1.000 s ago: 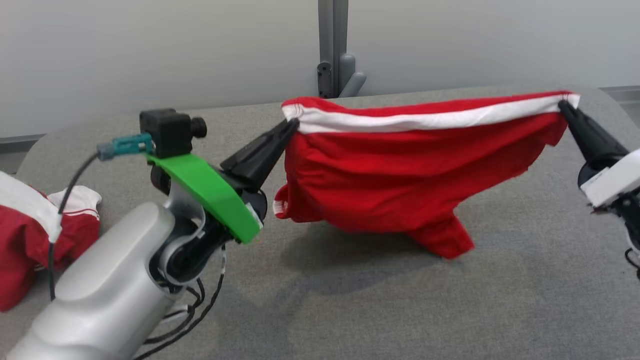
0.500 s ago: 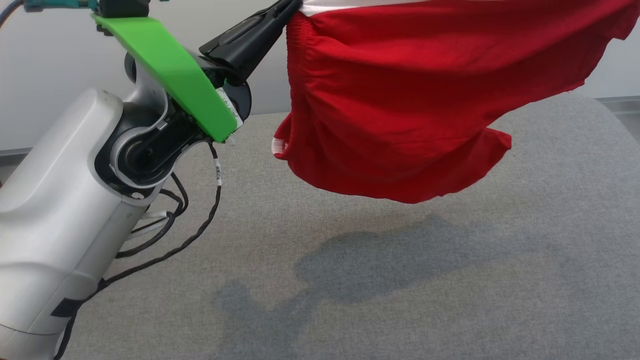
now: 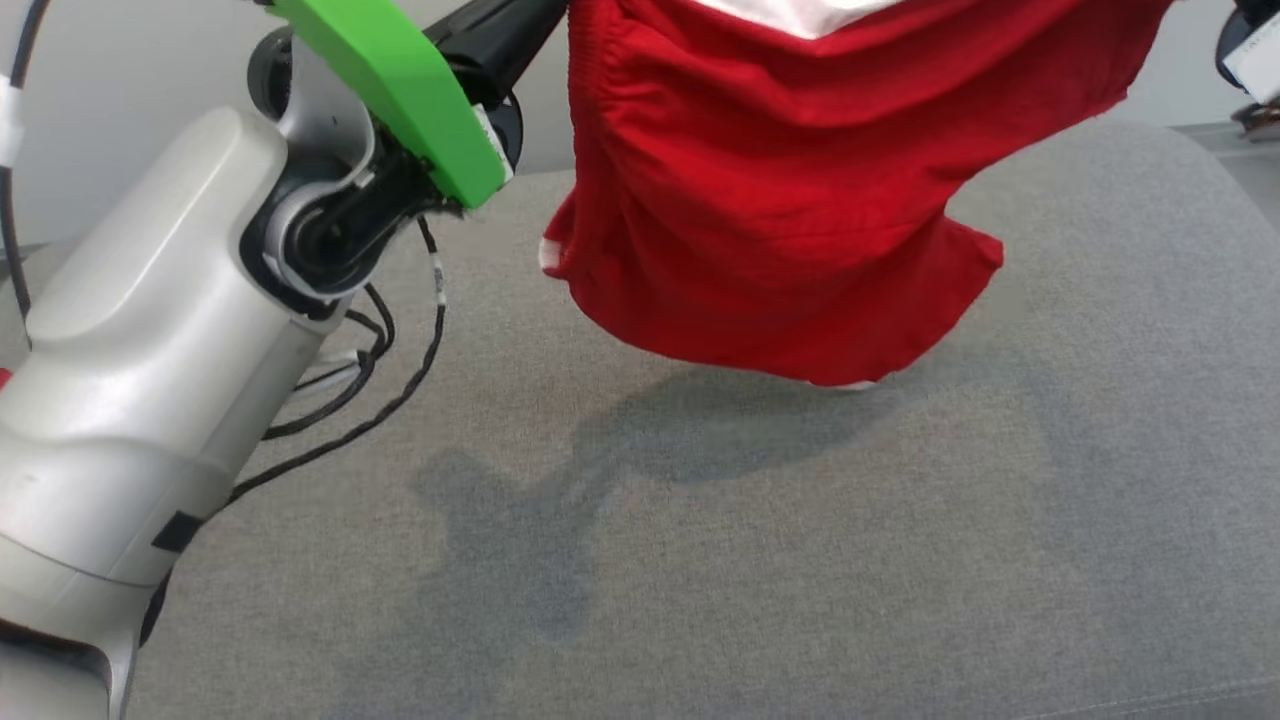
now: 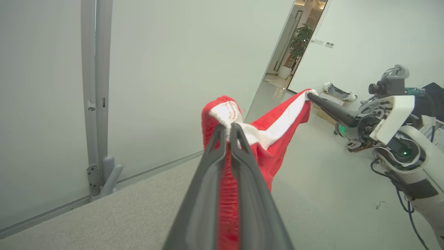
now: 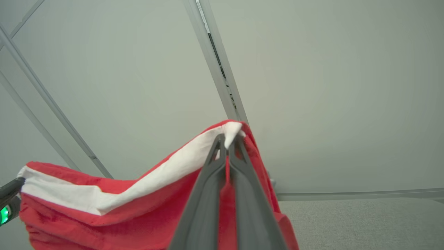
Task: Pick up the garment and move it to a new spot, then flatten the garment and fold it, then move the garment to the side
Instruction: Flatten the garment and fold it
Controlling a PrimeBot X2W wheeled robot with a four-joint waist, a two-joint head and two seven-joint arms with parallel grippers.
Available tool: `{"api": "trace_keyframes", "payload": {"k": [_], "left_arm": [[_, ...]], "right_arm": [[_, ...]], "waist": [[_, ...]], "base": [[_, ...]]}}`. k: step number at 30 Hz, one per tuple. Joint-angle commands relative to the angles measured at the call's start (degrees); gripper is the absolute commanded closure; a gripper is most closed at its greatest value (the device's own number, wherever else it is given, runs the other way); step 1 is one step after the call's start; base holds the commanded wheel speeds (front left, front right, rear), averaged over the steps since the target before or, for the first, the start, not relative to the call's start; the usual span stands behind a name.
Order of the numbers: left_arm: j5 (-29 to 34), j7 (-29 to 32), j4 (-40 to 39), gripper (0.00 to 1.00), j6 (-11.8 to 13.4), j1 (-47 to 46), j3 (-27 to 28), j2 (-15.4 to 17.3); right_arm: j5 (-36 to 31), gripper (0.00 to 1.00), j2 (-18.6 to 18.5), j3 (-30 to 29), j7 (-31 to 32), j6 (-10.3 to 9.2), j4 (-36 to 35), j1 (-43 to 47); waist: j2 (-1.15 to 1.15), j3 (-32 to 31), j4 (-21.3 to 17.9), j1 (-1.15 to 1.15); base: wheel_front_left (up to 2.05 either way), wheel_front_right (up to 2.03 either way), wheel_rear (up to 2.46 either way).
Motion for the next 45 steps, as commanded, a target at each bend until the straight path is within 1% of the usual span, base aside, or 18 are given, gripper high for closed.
{"api": "trace_keyframes", "payload": {"k": [1,4,6,9,13,15,18,20,21,24,29,30,31,32,37,41,42,45], "left_arm": [[0.89,-0.55,0.73,1.00,-0.18,-1.55,-0.05,-0.02],[4.87,-3.17,5.12,1.00,-0.18,-6.62,-0.84,-0.08],[7.90,-5.55,7.68,1.00,-0.18,-10.68,-1.56,-0.08],[12.74,-10.69,11.32,1.00,-0.19,-17.47,-2.26,0.29],[17.65,-20.53,15.23,1.00,-0.18,-25.32,-3.63,0.17],[19.69,-23.49,15.81,1.00,-0.18,-28.09,-5.05,0.10],[20.28,-25.36,15.17,1.00,-0.18,-29.48,-6.61,0.82],[20.42,-25.73,13.84,1.00,-0.18,-28.08,-7.06,1.51],[21.63,-25.74,12.95,1.00,-0.18,-26.94,-6.95,1.98],[23.99,-25.66,8.48,1.00,-0.18,-21.09,-5.39,2.35],[27.63,-25.68,-0.89,1.00,-0.18,-7.97,-2.00,4.74],[27.63,-25.68,-0.89,1.00,-0.18,-7.97,-2.00,4.74],[29.22,-25.69,-4.51,1.00,-0.18,-2.25,-0.94,5.51],[29.22,-25.69,-4.51,1.00,-0.18,-2.25,-0.94,5.51],[32.55,-25.69,-11.26,1.00,-0.18,10.51,-1.98,7.66],[34.58,-25.69,-13.17,1.00,-0.19,17.77,-3.94,8.14],[34.41,-25.70,-13.44,1.00,-0.18,19.39,-3.91,7.79],[35.79,-25.70,-14.00,1.00,-0.18,23.62,-3.81,7.23]], "right_arm": [[-0.68,1.00,0.51,0.31,-0.42,0.00,0.59,-1.40],[-2.92,1.00,3.50,1.54,-2.79,0.01,4.00,-7.11],[-4.87,1.00,5.75,1.53,-6.10,0.01,6.42,-11.52],[-8.80,1.00,8.73,1.22,-13.52,0.00,10.26,-18.54],[-12.64,1.00,12.29,0.76,-24.94,0.00,14.80,-26.11],[-13.38,1.00,13.03,1.44,-27.80,0.00,16.13,-28.18],[-13.88,1.00,12.92,3.82,-29.66,0.00,16.66,-28.84],[-13.78,1.00,12.29,5.62,-30.24,0.00,16.69,-27.62],[-13.77,1.00,11.77,6.65,-30.46,0.00,16.30,-26.75],[-13.08,1.00,9.74,9.63,-30.90,0.00,14.90,-22.96],[-10.18,1.00,4.60,11.99,-31.23,0.00,10.42,-14.36],[-10.18,1.00,4.60,11.99,-31.23,0.00,10.42,-14.36],[-8.44,1.00,2.43,11.79,-31.21,0.00,7.82,-9.58],[-8.44,1.00,2.43,11.79,-31.21,0.00,7.82,-9.58],[-3.51,1.00,-3.39,13.94,-31.04,0.00,2.59,2.57],[0.26,1.00,-7.05,15.86,-29.10,0.00,-0.50,11.33],[0.84,1.00,-7.92,16.29,-28.70,-0.01,-1.01,13.06],[2.11,1.00,-9.31,16.95,-28.73,0.00,-2.10,17.58]], "waist": [[0.00,4.78,-0.71,0.00],[0.00,10.78,-1.30,0.00],[0.00,15.67,-1.74,0.00],[0.00,23.14,-2.56,0.00],[0.00,30.60,-3.54,0.00],[0.00,33.18,-3.54,0.00],[0.00,36.04,-3.31,0.00],[0.00,37.61,-3.02,0.00],[0.00,38.24,-2.81,0.00],[0.00,39.19,-2.07,0.00],[0.00,37.81,-0.76,0.00],[0.00,37.81,-0.76,0.00],[0.00,36.35,-0.13,0.00],[0.00,36.35,-0.13,0.00],[0.00,31.90,0.87,0.00],[0.00,28.41,1.47,0.00],[0.00,27.63,1.57,0.00],[0.00,25.27,1.57,0.00]], "base": [[0.00,0.00,0.00],[0.00,0.00,0.00],[0.00,0.00,0.00],[0.00,0.00,0.00],[0.00,0.00,0.00],[0.00,0.00,0.00],[0.00,0.00,0.00],[0.00,0.00,0.00],[0.00,0.00,0.00],[0.00,0.00,0.00],[0.00,0.00,0.00],[0.00,0.00,0.00],[0.00,0.00,0.00],[0.00,0.00,0.00],[0.00,0.00,0.00],[0.00,0.00,0.00],[0.00,0.00,0.00],[0.00,0.00,0.00]]}}
